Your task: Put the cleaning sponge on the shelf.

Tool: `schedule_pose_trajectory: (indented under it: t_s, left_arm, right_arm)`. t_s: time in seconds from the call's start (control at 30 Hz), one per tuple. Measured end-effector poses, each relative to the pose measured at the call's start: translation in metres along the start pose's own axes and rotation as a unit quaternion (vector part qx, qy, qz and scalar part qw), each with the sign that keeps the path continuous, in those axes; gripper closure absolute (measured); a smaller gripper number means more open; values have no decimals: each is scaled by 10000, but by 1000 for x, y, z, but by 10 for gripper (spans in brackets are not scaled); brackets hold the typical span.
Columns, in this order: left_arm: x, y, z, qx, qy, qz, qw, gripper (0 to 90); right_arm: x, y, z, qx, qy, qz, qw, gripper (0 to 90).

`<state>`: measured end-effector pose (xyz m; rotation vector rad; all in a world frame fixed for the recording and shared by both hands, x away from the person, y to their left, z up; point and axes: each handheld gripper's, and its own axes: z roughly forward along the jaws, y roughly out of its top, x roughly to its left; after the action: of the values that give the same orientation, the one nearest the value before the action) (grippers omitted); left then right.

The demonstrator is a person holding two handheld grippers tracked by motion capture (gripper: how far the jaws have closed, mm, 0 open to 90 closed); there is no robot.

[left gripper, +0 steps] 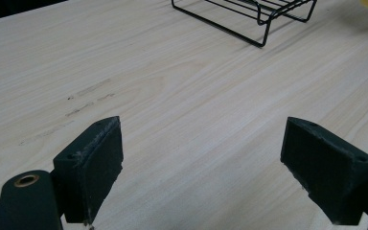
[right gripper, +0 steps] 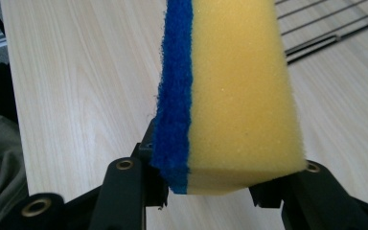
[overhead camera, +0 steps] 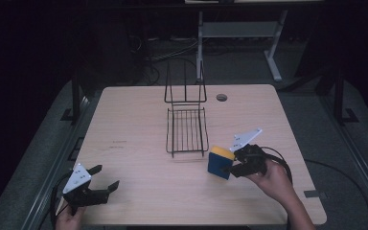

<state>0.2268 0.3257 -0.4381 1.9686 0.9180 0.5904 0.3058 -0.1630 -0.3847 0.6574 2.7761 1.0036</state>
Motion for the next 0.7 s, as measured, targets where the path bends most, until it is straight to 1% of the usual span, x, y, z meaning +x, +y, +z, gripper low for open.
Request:
schedule_pose_trajectory:
  t_s: [0.03, 0.13, 0.23, 0.3, 0.4, 0.53, 0.7]
  left_arm:
    - [0, 0, 0, -15, -1, -29, 10000, 141]
    - [0, 0, 0, -19, 2, -15, 10000, 141]
    - [0, 0, 0, -25, 11, -13, 10000, 141]
    - [0, 0, 0, -29, 15, -25, 10000, 141]
    - [0, 0, 0, -25, 18, -25, 10000, 141]
    - [0, 0, 0, -18, 9, -23, 10000, 141]
    - [1, 0, 0, -17, 26, -15, 10000, 141]
  right_arm:
    - [0, 1, 0, -9, 8, 1, 10000, 566]
    - [-3, 7, 2, 22, -15, -70, 10000, 567]
    - [-6, 13, 3, 29, 20, -125, 9999, 567]
    - [-7, 16, 4, 27, 78, -121, 9999, 567]
    - [-10, 21, 6, 27, 75, -177, 9998, 567]
    - [-13, 28, 7, -3, 145, -250, 9996, 567]
    - [-18, 37, 9, 32, 209, -341, 9992, 567]
